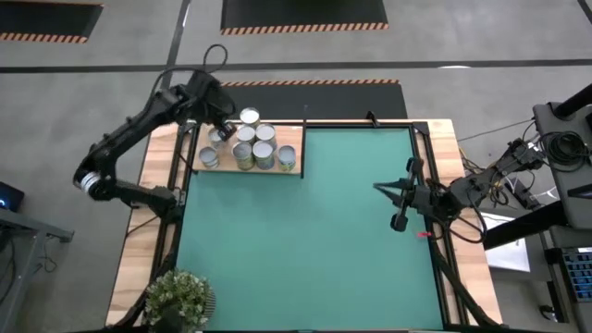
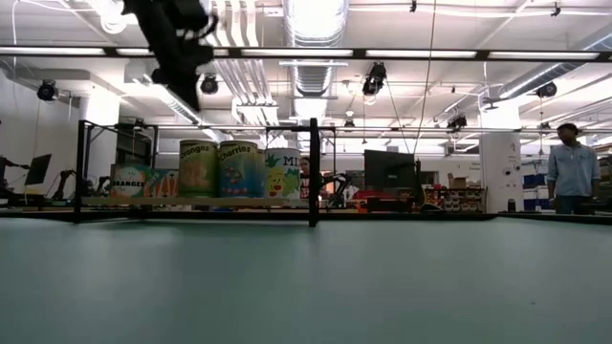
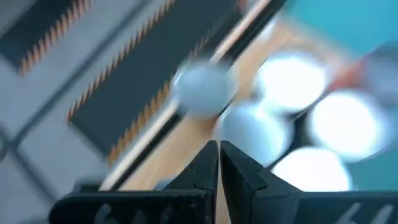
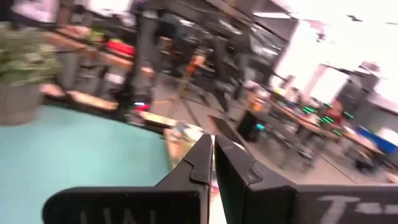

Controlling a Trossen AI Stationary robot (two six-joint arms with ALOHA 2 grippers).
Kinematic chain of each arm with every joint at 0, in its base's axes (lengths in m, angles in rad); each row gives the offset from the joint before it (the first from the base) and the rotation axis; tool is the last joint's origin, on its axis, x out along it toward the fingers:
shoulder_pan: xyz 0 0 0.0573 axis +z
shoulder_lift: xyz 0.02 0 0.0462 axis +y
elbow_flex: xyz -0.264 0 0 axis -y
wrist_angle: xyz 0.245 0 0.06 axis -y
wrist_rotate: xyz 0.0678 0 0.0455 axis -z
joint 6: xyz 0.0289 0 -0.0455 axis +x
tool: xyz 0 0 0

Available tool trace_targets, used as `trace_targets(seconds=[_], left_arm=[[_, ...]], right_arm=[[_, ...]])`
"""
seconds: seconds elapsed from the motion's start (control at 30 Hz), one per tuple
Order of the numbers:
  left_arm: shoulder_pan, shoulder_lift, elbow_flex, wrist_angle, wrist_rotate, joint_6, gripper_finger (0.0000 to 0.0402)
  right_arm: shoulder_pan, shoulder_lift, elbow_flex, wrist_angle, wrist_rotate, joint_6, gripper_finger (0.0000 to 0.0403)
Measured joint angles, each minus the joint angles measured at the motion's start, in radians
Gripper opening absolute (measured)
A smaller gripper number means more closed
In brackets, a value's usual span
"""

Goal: Pick and place cans onto a shelf
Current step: Put the canned carrots on the shelf

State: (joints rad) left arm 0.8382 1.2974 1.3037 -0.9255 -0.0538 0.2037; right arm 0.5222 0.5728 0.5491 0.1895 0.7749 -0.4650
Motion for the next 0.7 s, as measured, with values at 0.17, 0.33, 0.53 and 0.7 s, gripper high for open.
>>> trace_targets(seconds=[0.17,0.33,0.53,0.7], left_arm=[[-0.174,-0.153,-0.116,0.252,0.008,-0.106,0.0000],[-0.324,-0.273,-0.295,0.543,-0.016,-0.137,0.0000],[-0.337,-0.309,-0.288,0.435,-0.052,-0.200,0.0000],[-0.284,-0.210,-0.073,0.173,-0.052,-0.090,0.0000]], right_arm=[[-0.035,0.068,0.048,-0.008,0.046,0.053,0.0009],[-0.108,0.181,0.154,-0.141,0.034,0.096,0.0009],[-0.244,0.247,0.255,-0.212,-0.047,0.079,0.0009],[-0.425,0.244,0.253,-0.214,-0.362,0.061,0.0009]])
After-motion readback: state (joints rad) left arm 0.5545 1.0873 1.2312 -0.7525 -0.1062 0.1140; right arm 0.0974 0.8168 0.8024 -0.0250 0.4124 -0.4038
